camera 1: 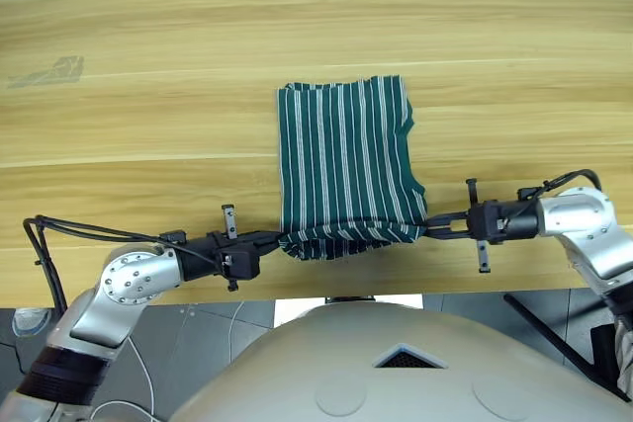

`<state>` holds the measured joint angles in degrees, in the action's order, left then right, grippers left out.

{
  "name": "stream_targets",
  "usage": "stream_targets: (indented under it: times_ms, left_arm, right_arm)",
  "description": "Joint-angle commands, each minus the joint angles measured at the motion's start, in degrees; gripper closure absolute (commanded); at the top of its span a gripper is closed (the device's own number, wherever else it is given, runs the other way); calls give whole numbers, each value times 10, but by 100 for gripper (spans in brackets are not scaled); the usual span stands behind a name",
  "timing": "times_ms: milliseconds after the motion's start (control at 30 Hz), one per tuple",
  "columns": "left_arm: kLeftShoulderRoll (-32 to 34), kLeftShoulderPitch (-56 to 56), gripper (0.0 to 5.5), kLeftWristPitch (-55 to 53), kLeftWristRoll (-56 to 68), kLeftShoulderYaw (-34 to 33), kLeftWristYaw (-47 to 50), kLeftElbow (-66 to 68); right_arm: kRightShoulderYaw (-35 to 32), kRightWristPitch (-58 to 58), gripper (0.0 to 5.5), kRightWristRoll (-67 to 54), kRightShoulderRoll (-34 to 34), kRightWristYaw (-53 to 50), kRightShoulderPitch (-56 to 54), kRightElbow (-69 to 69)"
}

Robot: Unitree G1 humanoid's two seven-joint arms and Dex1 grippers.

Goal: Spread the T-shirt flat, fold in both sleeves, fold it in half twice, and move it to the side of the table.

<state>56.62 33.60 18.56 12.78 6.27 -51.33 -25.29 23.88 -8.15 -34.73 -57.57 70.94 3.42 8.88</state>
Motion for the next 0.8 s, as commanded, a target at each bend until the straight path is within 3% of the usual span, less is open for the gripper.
stream_targets:
  times_ms: [33, 167, 300, 500, 800]
  left_arm:
    - [54, 86, 549, -50, 99, -85, -61, -81]
    - [35, 173, 549, -69, 166, -191, -106, -122]
    - [24, 184, 549, -94, 172, -231, -124, -150]
    - [8, 71, 549, -143, 144, -179, -111, -105]
    - [-70, -158, 549, -256, 30, -92, 21, 48]
  right_arm:
    - [-56, 95, 550, -74, -34, 43, 18, 49]
    - [-107, 131, 550, -91, -45, 66, 63, 82]
    - [-171, 156, 550, -116, -62, 88, 121, 132]
    - [-158, 173, 550, -49, -4, 69, 44, 105]
    - [-91, 130, 550, 104, 165, 31, -151, -93]
